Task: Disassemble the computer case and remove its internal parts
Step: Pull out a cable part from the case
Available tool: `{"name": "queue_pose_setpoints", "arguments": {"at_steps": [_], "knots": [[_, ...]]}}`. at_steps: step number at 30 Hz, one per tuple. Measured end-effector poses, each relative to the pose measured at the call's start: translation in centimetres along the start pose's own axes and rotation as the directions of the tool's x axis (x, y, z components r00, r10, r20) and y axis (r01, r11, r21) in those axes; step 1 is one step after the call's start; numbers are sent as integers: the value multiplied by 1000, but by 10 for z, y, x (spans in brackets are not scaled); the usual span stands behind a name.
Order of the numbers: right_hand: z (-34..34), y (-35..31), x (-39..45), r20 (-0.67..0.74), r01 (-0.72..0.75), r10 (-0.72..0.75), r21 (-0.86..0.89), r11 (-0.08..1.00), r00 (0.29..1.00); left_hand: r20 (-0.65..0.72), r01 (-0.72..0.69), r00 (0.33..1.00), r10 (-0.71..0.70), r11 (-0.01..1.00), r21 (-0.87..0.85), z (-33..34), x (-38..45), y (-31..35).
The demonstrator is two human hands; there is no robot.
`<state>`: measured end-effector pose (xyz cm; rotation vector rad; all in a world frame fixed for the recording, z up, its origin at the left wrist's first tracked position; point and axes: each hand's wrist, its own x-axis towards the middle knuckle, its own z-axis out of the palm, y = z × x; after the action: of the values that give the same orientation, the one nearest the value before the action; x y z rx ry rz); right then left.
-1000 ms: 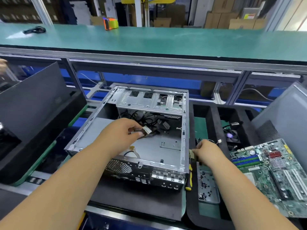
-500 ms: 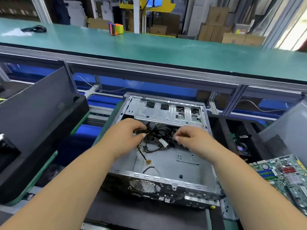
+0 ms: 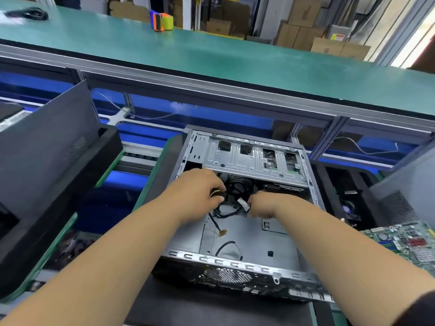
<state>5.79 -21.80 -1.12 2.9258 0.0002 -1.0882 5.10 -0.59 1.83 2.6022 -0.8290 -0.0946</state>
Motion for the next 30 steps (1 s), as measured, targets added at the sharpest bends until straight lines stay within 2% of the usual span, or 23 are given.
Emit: {"name": "queue_pose_setpoints", "arguments": {"at_steps": [2, 6, 13, 16, 19, 24, 27, 30], "knots": [[1, 0, 6, 43, -10, 12, -32, 999, 999, 11, 6, 1000, -6, 1000, 6, 2, 0, -3], [3, 3, 8, 39, -33, 35, -54, 998, 999, 28, 22, 999, -21, 1000, -13, 2, 1, -5], [-5, 5, -29, -25, -20, 21, 46, 999, 999, 18, 17, 1000, -17, 1000, -5, 1, 5, 2], [-7, 9, -51, -15, -42, 45, 159, 986, 999, 15, 15, 1000, -15, 1000, -1, 1, 8, 9], [-6, 19, -70, -28, -5, 17, 398, 917, 999, 33, 26, 999, -25, 1000, -17, 3, 11, 19], [1, 38, -88, -191, 152, -37, 635, 758, 981, 68, 55, 996, -51, 997, -59, 11, 15, 38], [7, 48, -97, -310, 276, -68, 703, 656, 948, 99, 28, 995, -13, 989, -144, 15, 18, 51], [13, 60, -107, -418, 379, -77, 710, 594, 905, 100, 44, 995, -10, 941, -336, 13, 18, 66]]}}
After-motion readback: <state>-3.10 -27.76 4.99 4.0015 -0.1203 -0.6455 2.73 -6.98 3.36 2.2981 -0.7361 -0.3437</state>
